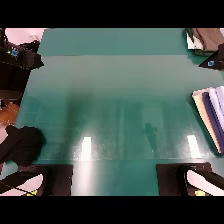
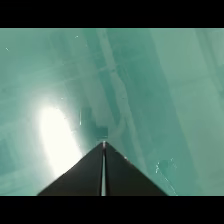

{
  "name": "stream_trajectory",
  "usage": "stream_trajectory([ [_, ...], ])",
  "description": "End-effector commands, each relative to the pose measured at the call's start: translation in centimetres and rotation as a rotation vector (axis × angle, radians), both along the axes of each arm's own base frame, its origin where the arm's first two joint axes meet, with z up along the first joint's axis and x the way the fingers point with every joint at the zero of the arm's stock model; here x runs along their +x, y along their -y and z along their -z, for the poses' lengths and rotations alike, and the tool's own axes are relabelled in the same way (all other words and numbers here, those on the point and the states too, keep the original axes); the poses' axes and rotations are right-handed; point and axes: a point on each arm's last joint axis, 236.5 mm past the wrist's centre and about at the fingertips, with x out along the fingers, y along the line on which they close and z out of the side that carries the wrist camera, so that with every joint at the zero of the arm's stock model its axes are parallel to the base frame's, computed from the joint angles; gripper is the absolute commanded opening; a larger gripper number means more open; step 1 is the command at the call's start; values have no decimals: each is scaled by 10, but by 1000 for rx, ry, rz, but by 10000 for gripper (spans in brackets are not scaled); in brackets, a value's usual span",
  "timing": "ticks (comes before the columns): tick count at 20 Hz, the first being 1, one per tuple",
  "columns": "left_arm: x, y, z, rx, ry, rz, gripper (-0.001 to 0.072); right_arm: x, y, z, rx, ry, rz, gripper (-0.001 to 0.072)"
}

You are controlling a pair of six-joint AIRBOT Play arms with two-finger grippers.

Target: Fold the shirts.

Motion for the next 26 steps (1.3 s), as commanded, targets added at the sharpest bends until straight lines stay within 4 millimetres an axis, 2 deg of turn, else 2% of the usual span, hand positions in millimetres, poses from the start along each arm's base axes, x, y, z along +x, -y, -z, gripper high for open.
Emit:
stream_trajectory([
  [1,0,0,0,0,0,-1,23,0,0,0,0,1,-1,27],
  [11,1,0,-1,-1,5,-2,23,0,0,0,-1,1,-1,28],
  [13,16,1,-14,-24,83,-22,23,0,0,0,-1,1,-1,27],
  [14,11,5,-11,-33,60,-9,23,0,0,0,-1,2,-1,28],
  [15,2,2,-3,-12,12,-5,24,1,0,0,0,4,0,27],
  [16,-14,-11,12,41,-78,-25,128,1,0,-1,-1,4,0,27],
  [17,-31,-36,26,110,-180,-114,335,1,0,0,-2,4,-2,28],
  [18,-52,-67,39,206,-283,-229,485,1,0,-1,-13,14,-20,27],
  [19,-69,-96,48,302,-343,-314,500,1,0,-1,-25,24,-40,28],
  [21,-96,-127,63,410,-380,-404,500,1,0,-1,-35,34,-56,28],
  [23,-127,-141,90,450,-418,-466,500,2,0,-1,-39,40,-62,28],
  [26,-178,-146,148,462,-503,-514,501,4,0,-3,-42,56,-63,28],
])
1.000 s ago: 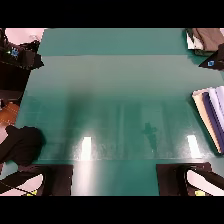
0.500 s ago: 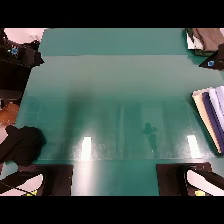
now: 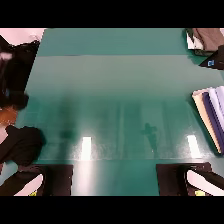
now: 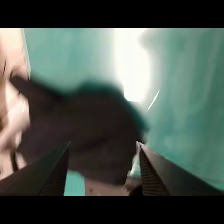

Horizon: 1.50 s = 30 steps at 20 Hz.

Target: Fold the shirts.

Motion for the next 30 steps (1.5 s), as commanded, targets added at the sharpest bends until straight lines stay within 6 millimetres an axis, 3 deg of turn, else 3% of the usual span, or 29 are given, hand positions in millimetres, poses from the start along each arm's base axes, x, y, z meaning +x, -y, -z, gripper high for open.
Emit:
stream_trajectory([
  [1,-63,-23,60,83,-116,-105,501,2,0,-1,-7,17,-11,27],
  [4,-108,-26,115,102,-286,-128,501,2,0,-1,-7,15,-12,27],
  [6,-119,-26,139,106,-317,-120,501,1,0,-1,-7,15,-12,28],
  [9,-104,-23,155,85,-241,-99,500,1,0,-1,-7,13,-13,28],
  [13,-77,-18,158,61,-131,-66,469,1,-1,-1,-7,12,-13,28],
  [15,-77,-18,158,61,-133,-65,18,1,-1,-1,-7,12,-13,28],
  [17,-75,-18,151,62,-133,-68,23,1,0,-1,-7,14,-12,28],
  [19,-57,-16,122,58,-84,-37,23,1,0,-1,-7,15,-12,27],
  [20,-41,-13,97,47,-33,-3,22,2,0,-1,-7,16,-12,27],
  [22,-1,6,23,-23,148,63,22,2,0,-2,-6,18,-11,27],
  [24,32,52,-78,-181,413,194,23,4,0,-3,-5,26,-7,28],
  [25,38,78,-126,-266,540,277,23,5,0,-4,-4,31,-4,28],
  [27,29,125,-211,-434,745,407,21,7,0,-5,-2,41,-1,28],
  [29,16,159,-262,-569,854,497,21,9,-1,-7,4,53,0,28],
  [30,12,172,-277,-620,879,537,21,10,-1,-7,5,56,2,27],
])
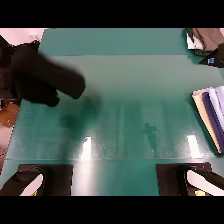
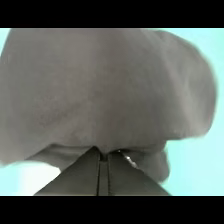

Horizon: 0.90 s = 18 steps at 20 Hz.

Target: Fold the shirts.

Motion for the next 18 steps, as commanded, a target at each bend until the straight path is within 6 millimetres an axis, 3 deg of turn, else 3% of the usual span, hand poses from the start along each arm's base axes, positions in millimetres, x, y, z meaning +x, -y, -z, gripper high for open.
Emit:
stream_trajectory([
  [1,-27,72,-97,-204,212,274,21,3,0,-3,5,17,5,28],
  [3,-20,100,-98,-235,197,377,21,3,-1,-3,5,16,5,28],
  [6,8,149,-60,-230,85,508,21,3,-1,-3,5,15,4,27],
  [10,38,229,55,-120,-182,699,22,3,0,-2,4,14,4,28],
  [12,42,251,120,-43,-332,754,22,3,0,-2,4,14,4,28],
  [14,50,261,169,-14,-444,761,23,2,-1,-2,4,12,3,27],
  [15,54,260,185,-8,-482,750,155,2,-1,-2,3,10,2,28],
  [16,58,255,196,-12,-525,713,356,1,-1,-1,2,4,0,28],
  [18,63,237,198,-17,-570,670,390,0,-1,-1,2,4,0,28],
])
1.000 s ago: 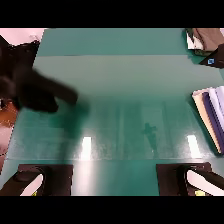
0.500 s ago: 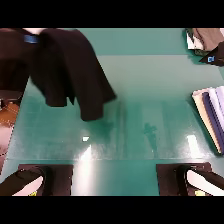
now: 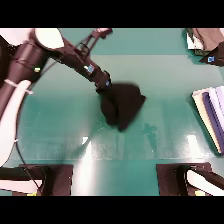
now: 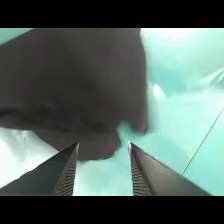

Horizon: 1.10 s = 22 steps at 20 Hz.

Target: Fold the shirts.

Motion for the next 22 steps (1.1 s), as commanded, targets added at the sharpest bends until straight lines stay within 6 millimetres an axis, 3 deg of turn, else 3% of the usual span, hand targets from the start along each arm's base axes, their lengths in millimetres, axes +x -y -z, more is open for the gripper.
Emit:
stream_trajectory([
  [1,2,-22,30,72,-115,-27,390,-1,0,0,-1,-5,-3,28],
  [4,-7,-54,36,101,-194,-86,390,-1,0,0,-1,-5,-3,27],
  [7,-36,-62,78,87,-266,-153,390,-1,0,0,-1,-5,-3,28],
  [9,-55,-49,106,-19,-336,-225,420,-1,0,1,-1,-4,-2,28],
  [10,-65,-39,115,-78,-384,-237,595,-1,0,0,-1,-3,-2,28],
  [11,-76,-29,125,-125,-428,-239,642,-1,0,1,-1,-4,-2,28],
  [14,-95,-13,159,-77,-392,-207,643,-1,0,0,-1,-4,-2,28],
  [17,-97,6,183,-21,-321,-197,641,-2,-1,1,-1,-10,-5,28],
  [19,-95,5,197,8,-354,-248,641,-5,-1,3,-3,-21,-10,28],
  [20,-92,4,199,8,-356,-268,628,-7,-1,4,-4,-30,-14,28],
  [22,-84,7,192,-11,-328,-276,298,-10,-3,5,-5,-41,-22,28],
])
